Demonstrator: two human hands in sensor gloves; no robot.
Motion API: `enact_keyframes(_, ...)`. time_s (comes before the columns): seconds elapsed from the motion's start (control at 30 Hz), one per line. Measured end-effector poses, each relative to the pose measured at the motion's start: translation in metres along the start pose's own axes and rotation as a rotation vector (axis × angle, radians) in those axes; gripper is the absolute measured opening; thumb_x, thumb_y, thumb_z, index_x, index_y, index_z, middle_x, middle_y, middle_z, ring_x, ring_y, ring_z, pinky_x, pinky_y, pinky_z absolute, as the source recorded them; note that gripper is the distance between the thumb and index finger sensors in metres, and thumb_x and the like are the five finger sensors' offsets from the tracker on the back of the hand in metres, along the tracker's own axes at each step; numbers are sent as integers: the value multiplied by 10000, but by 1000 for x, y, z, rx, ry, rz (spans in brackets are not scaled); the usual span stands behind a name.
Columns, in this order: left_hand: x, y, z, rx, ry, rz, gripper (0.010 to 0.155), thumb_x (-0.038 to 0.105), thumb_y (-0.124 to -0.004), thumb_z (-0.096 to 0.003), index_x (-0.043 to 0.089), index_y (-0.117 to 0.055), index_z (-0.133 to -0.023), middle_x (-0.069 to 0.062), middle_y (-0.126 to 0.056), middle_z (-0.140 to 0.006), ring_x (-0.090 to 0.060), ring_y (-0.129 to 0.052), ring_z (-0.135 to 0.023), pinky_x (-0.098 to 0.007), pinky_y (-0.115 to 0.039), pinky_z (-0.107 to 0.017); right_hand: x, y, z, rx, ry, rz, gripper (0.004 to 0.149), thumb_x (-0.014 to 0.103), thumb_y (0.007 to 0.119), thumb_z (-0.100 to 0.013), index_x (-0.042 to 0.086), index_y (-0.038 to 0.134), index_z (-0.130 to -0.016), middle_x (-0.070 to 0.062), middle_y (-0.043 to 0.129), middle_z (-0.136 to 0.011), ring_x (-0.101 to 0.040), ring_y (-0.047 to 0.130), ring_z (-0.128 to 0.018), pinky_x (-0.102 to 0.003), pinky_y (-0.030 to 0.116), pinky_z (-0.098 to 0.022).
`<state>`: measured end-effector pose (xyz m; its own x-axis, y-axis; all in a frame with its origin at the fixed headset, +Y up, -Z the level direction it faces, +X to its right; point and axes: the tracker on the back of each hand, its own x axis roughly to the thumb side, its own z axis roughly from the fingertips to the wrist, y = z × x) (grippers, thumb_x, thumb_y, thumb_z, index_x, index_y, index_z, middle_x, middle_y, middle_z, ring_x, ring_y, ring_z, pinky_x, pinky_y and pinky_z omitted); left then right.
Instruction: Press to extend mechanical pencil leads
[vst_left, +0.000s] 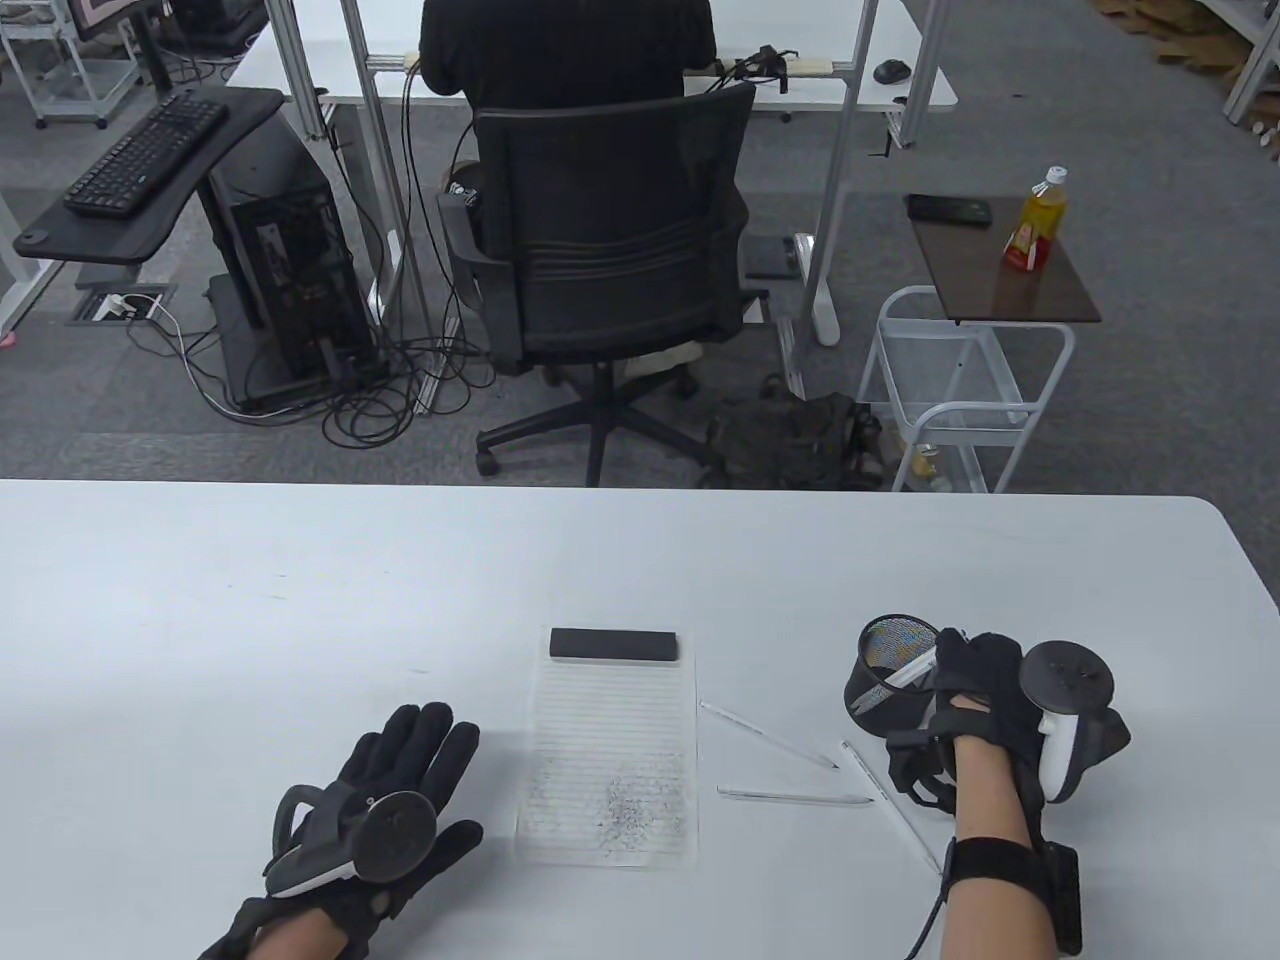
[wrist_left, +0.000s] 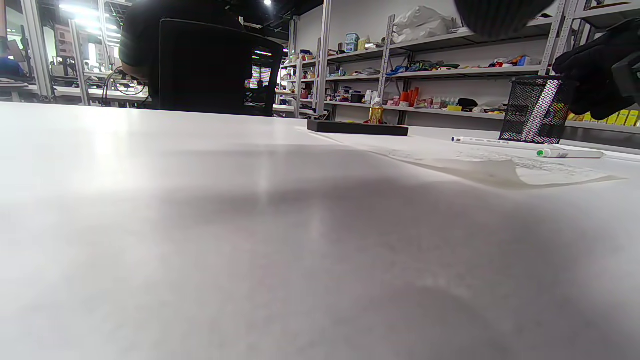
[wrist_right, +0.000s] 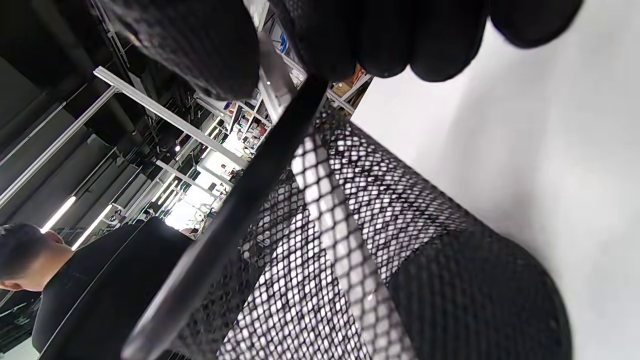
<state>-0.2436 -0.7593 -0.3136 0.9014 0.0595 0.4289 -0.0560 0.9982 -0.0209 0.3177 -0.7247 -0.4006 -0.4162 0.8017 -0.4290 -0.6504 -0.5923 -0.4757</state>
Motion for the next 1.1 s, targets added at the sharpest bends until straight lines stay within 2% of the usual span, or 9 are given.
enact_keyframes(0.13, 0, 0, 0, -3, 1, 0, 882, 636, -666, -447, 248, -291, -1146, -125, -273, -1204, -459, -351, -1115, -639, -431, -765, 3, 3, 1, -15, -14, 6, 445, 376, 899, -524, 90, 857, -863, -215, 753, -929, -499, 845, -782, -660, 729, -570)
enact_keyframes(0.37, 0, -1, 0, -9, 0, 0, 884, 636, -666, -447, 246, -292, -1146, -125, -272, -1204, -460, -351, -1114, -639, -432, -764, 6, 8, 0, -36, -26, 19, 427, 356, 895, -525, 86, 860, -854, -204, 764, -920, -491, 857, -773, -654, 740, -567)
enact_keyframes(0.53, 0, -1, 0, -14, 2, 4, 881, 634, -667, -448, 246, -293, -1146, -126, -272, -1204, -460, -350, -1114, -640, -431, -764, 8, 0, 1, -55, -47, -13, 432, 369, 893, -524, 76, 859, -839, -195, 774, -908, -478, 866, -763, -653, 741, -569)
enact_keyframes(0.8, 2, 0, 0, -12, -7, 2, 880, 633, -666, -448, 248, -292, -1145, -124, -271, -1204, -459, -350, -1115, -638, -431, -765, 19, -30, 9, -87, -123, -95, 442, 373, 878, -532, 70, 849, -852, -200, 768, -914, -477, 861, -770, -654, 740, -571)
enact_keyframes(1.0, 2, -1, 0, -15, -5, 3, 882, 633, -667, -448, 247, -291, -1146, -126, -271, -1204, -460, -346, -1114, -639, -430, -764, 64, -69, 30, -127, -303, -181, 447, 361, 861, -542, 67, 822, -876, -214, 747, -927, -481, 852, -783, -661, 752, -567)
enact_keyframes(1.1, 0, 1, 1, -5, 1, 8, 881, 634, -666, -447, 248, -290, -1145, -124, -271, -1204, -458, -346, -1114, -639, -430, -764, 84, -78, 48, -131, -395, -239, 444, 351, 846, -549, 63, 809, -885, -222, 743, -928, -480, 854, -784, -662, 755, -565)
